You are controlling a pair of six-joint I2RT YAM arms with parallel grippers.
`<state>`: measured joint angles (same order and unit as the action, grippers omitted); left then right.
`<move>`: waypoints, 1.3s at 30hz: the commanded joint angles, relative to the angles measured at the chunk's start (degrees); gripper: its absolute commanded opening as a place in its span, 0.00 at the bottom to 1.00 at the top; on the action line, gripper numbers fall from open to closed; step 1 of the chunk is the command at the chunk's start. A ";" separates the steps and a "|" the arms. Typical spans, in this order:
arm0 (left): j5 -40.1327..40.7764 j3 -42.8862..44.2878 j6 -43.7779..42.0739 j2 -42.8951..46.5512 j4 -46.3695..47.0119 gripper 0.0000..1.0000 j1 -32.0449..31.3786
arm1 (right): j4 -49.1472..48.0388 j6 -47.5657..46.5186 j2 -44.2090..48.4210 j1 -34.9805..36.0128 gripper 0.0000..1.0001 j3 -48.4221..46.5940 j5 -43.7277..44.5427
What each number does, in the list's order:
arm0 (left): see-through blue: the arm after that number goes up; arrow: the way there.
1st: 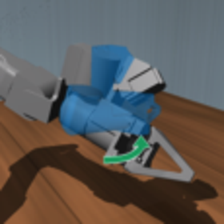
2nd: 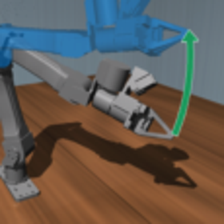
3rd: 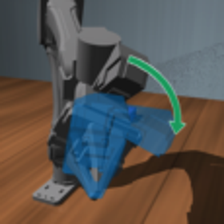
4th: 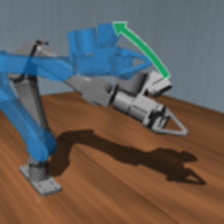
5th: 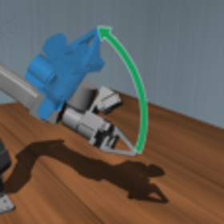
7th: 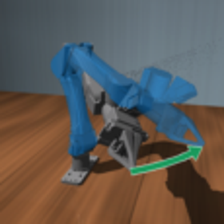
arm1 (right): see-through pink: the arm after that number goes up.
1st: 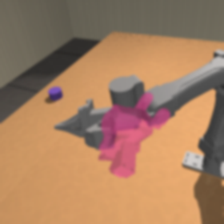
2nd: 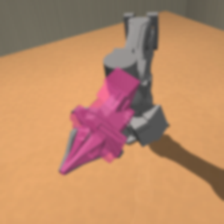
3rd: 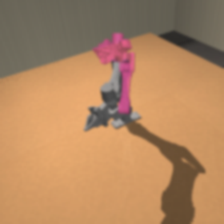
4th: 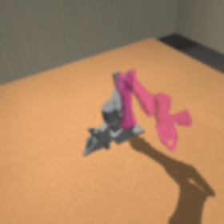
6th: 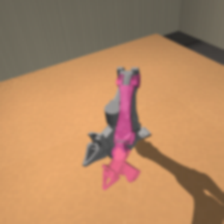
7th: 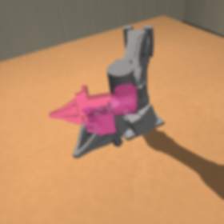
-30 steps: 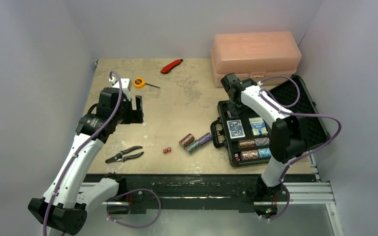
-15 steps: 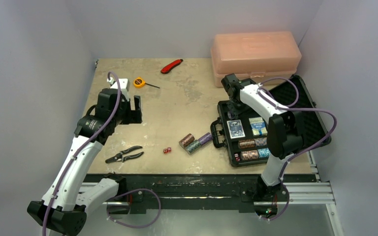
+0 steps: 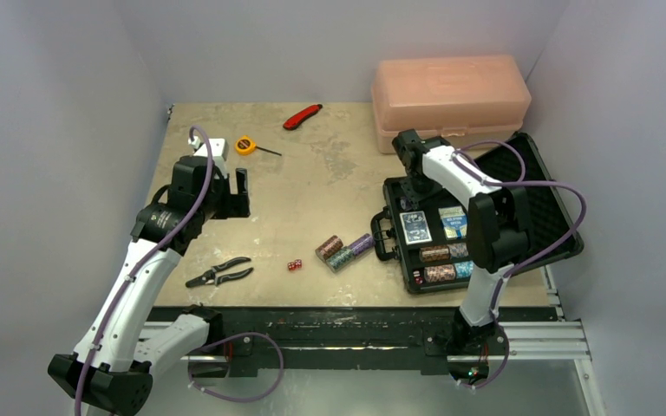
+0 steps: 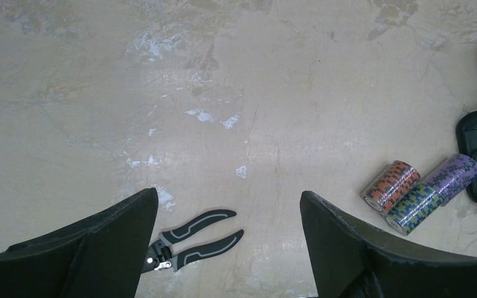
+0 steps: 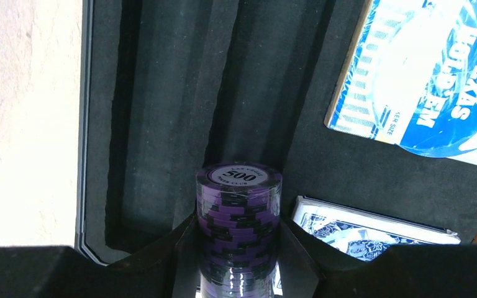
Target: Pack up texas hold em set
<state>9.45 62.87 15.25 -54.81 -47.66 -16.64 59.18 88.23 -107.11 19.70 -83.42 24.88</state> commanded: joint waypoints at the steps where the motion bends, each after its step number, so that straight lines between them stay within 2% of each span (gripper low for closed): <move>1: 0.85 -0.21 -1.19 0.67 1.19 0.84 -0.23 | -1.11 4.21 0.94 -1.24 0.00 -0.71 -1.57; 14: 0.83 -0.21 -1.27 1.07 1.18 0.84 -0.23 | -4.42 2.54 -0.25 -1.40 0.00 0.13 -4.80; 18: 0.75 -0.16 -1.25 1.10 1.17 0.84 -0.23 | -6.97 -0.27 -0.14 -1.36 0.15 0.68 -6.62; 26: 0.65 -0.13 -1.27 1.28 1.16 0.84 -0.23 | -10.94 -2.82 2.01 -1.36 0.32 3.30 -8.17; 31: 0.57 -0.20 -1.25 1.46 1.21 0.84 -0.23 | -13.08 -3.71 3.85 -1.39 0.52 4.78 -8.43; 36: 0.48 -0.20 -1.28 1.54 1.20 0.84 -0.23 | -13.71 -4.57 4.59 -1.33 0.80 4.93 -8.40; 39: 0.56 -0.21 -1.27 1.78 1.17 0.84 -0.23 | -14.30 -5.02 5.08 -1.38 0.86 5.09 -8.57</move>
<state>9.45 62.87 15.22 -54.08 -47.66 -16.64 49.36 82.85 -103.48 17.93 -79.15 18.57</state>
